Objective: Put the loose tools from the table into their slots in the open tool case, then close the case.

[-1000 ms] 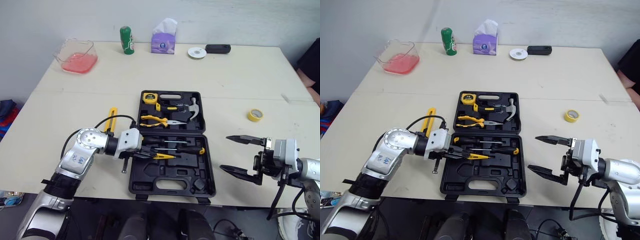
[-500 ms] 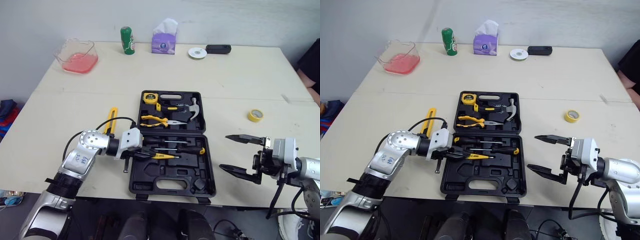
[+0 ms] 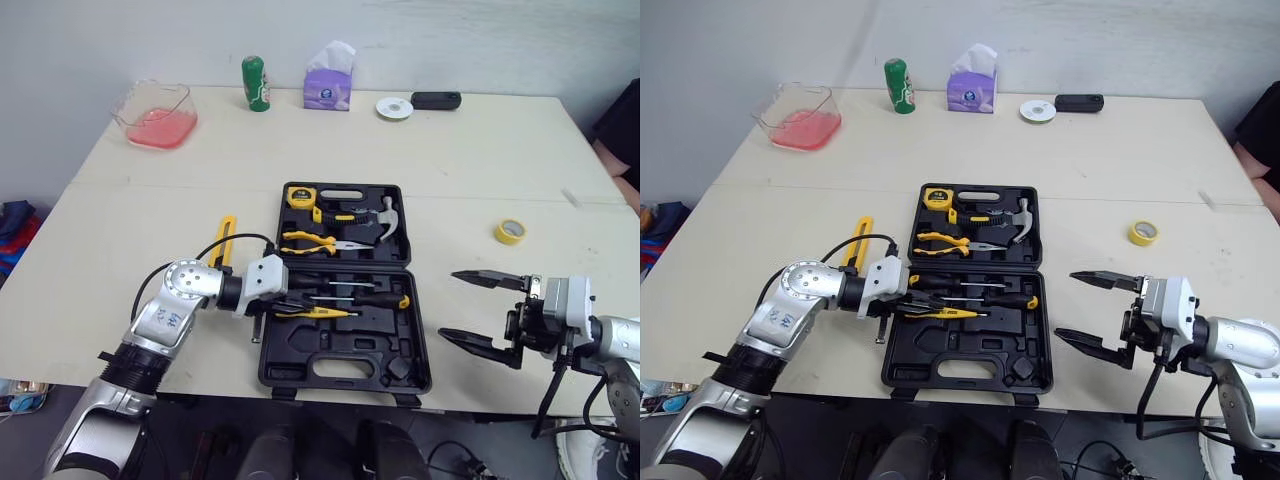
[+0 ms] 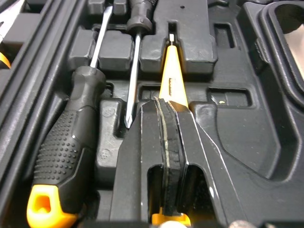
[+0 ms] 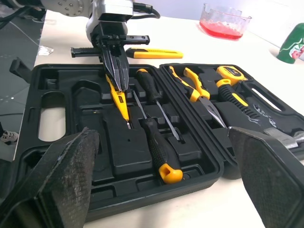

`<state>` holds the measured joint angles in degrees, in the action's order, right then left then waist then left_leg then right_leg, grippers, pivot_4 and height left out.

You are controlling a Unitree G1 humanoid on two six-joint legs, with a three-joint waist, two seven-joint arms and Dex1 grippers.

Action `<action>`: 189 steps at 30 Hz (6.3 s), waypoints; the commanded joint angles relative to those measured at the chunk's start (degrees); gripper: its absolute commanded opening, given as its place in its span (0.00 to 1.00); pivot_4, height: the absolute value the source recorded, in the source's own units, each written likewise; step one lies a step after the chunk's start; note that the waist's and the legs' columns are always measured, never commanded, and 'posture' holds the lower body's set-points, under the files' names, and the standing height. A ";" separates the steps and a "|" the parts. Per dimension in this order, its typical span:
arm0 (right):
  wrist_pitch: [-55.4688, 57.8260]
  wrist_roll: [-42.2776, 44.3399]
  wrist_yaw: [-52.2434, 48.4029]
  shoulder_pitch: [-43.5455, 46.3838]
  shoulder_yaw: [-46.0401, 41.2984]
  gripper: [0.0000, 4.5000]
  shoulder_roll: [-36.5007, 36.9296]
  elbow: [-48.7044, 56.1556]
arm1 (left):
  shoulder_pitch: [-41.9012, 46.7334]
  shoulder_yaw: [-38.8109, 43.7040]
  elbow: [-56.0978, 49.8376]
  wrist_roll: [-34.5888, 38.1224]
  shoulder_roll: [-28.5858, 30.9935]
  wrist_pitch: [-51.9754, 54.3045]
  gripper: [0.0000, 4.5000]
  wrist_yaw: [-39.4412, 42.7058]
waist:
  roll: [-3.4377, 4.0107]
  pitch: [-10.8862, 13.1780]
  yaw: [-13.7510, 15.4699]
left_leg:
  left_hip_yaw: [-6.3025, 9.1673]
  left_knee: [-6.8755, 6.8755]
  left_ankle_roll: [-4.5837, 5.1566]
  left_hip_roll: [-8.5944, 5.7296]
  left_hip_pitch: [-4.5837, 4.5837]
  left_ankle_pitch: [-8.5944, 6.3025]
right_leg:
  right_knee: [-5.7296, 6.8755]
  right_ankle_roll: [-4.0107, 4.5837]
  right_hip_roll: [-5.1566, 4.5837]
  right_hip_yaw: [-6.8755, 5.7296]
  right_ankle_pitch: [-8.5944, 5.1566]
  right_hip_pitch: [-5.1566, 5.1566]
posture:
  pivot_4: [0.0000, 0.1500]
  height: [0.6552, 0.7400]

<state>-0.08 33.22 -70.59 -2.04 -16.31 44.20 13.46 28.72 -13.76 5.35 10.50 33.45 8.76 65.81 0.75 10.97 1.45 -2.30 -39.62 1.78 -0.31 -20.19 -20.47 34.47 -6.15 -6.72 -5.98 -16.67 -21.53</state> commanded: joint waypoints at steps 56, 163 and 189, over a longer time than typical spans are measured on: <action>-19.96 0.04 2.74 6.40 -19.21 1.00 1.48 -46.33 | -39.60 54.88 -20.50 20.13 5.98 16.47 0.99 -36.90 | 0.08 0.03 -1.67 | -0.12 0.54 -0.26 -0.01 0.18 -0.30 | -0.43 0.16 -0.73 -0.04 -0.04 -0.07 | 1.00 1.00; -6.63 3.61 -8.70 -10.82 -12.92 1.00 -0.20 -3.91 | 5.94 -4.06 -25.74 12.99 4.78 26.41 0.27 -3.29 | -0.18 0.15 0.08 | -0.03 0.44 -0.22 0.02 -0.03 0.18 | -0.18 0.11 0.10 0.02 0.00 -0.14 | 1.00 1.00; -3.19 3.37 -7.84 -11.72 -10.84 1.00 0.96 0.84 | 0.90 -11.75 -27.24 4.28 3.40 28.47 0.27 -7.04 | -0.17 0.15 0.06 | 0.06 0.42 -0.20 0.04 0.00 0.18 | -0.21 0.12 0.04 0.01 0.00 -0.06 | 1.00 1.00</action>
<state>-3.57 35.67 -78.79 -14.02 -27.15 44.51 12.59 30.05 -25.29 -20.17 15.09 36.85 37.69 58.44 0.57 11.12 1.51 -2.24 -39.20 1.57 -0.27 -20.19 -20.29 34.26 -6.03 -6.68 -5.97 -16.67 -21.59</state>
